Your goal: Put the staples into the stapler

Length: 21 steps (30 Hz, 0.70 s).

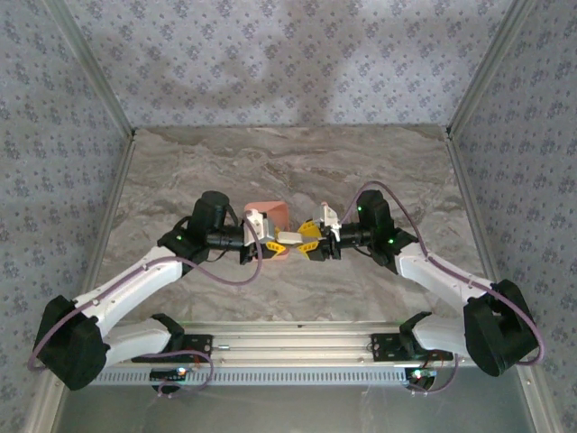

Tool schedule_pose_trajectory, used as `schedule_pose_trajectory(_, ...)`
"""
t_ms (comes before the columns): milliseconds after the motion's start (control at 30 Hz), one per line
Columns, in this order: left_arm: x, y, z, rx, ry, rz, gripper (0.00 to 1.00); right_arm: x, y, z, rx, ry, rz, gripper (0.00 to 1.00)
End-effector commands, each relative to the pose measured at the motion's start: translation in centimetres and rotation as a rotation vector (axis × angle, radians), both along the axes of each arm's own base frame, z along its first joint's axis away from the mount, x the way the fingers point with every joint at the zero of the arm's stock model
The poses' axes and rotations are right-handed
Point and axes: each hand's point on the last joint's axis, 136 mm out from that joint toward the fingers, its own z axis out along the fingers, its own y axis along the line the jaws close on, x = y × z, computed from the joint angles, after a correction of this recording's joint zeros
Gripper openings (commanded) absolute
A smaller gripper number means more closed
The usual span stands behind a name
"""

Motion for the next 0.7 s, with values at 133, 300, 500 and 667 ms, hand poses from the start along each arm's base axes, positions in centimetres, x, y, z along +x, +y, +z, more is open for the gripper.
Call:
schedule_pose_trajectory(133,0.32,0.08,0.54,0.04,-0.039,-0.003,0.09,0.85,-0.5,-0.49,-0.039,0.035,-0.073,0.5)
schedule_pose_trajectory(300,0.59,0.2,0.37,0.053,-0.046,0.011,0.08,0.97,-0.82,-0.48,-0.052,0.03,-0.099,0.52)
schedule_pose_trajectory(500,0.74,0.3,0.31,0.063,-0.05,0.019,0.07,0.95,-1.1,-0.59,-0.068,0.031,-0.119,0.53)
schedule_pose_trajectory(667,0.9,0.3,0.36,0.065,-0.058,0.023,0.06,1.06,-1.18,-0.67,-0.078,0.032,-0.13,0.54)
